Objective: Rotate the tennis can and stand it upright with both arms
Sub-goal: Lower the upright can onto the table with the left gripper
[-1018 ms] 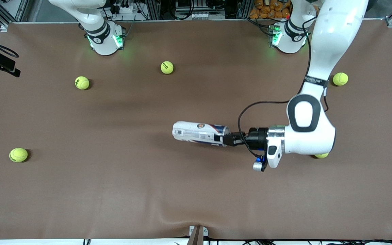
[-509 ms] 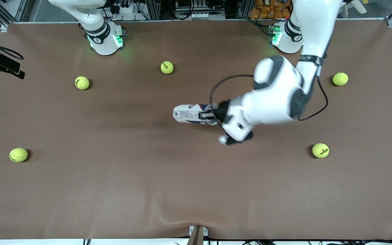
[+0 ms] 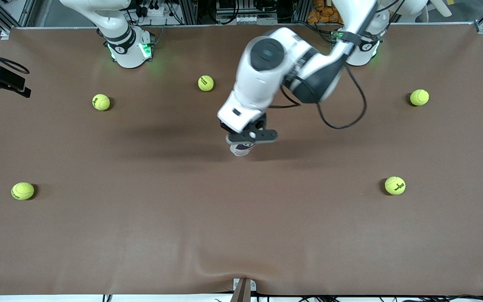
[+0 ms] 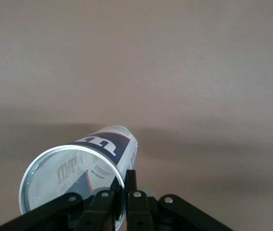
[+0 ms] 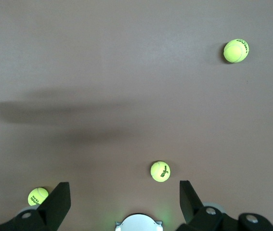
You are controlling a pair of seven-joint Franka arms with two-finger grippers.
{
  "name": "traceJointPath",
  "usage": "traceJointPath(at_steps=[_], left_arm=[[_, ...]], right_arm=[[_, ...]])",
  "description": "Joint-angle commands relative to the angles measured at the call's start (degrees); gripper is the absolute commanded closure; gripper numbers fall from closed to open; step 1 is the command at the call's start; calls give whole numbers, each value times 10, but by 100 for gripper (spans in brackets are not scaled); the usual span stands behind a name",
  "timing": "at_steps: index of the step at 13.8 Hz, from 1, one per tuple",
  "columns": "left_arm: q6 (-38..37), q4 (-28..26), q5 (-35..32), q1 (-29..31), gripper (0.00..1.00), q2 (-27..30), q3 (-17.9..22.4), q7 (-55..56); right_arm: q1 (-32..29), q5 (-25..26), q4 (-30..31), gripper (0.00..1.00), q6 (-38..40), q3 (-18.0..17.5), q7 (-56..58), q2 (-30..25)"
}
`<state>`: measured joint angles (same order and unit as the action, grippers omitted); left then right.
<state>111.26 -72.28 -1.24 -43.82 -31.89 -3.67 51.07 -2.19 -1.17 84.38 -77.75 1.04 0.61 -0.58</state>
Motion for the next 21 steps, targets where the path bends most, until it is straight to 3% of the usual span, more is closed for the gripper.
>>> traceJointPath(at_steps=[1, 5, 7, 8, 9, 10, 15, 21], left_arm=[[11, 0, -61, -28, 100, -25, 8, 14], [12, 0, -66, -33, 100, -53, 7, 7], [11, -1, -66, -33, 90, -56, 7, 6], [12, -1, -66, -32, 73, -56, 7, 7], [11, -1, -66, -32, 17, -54, 7, 4], [11, 0, -66, -33, 0, -49, 7, 7], [-5, -1, -68, -14, 0, 7, 7, -4], [-136, -1, -60, 82, 0, 119, 7, -103]], right_arm=[[2, -8, -13, 0, 5, 1, -3, 8], [2, -8, -13, 0, 5, 1, -3, 8], [2, -8, -13, 0, 5, 1, -3, 10], [2, -8, -13, 0, 5, 1, -3, 10], [2, -8, -13, 0, 5, 1, -3, 10], [2, -8, -13, 0, 5, 0, -3, 10], [2, -8, -13, 0, 5, 1, -3, 10], [2, -8, -13, 0, 4, 1, -2, 10]])
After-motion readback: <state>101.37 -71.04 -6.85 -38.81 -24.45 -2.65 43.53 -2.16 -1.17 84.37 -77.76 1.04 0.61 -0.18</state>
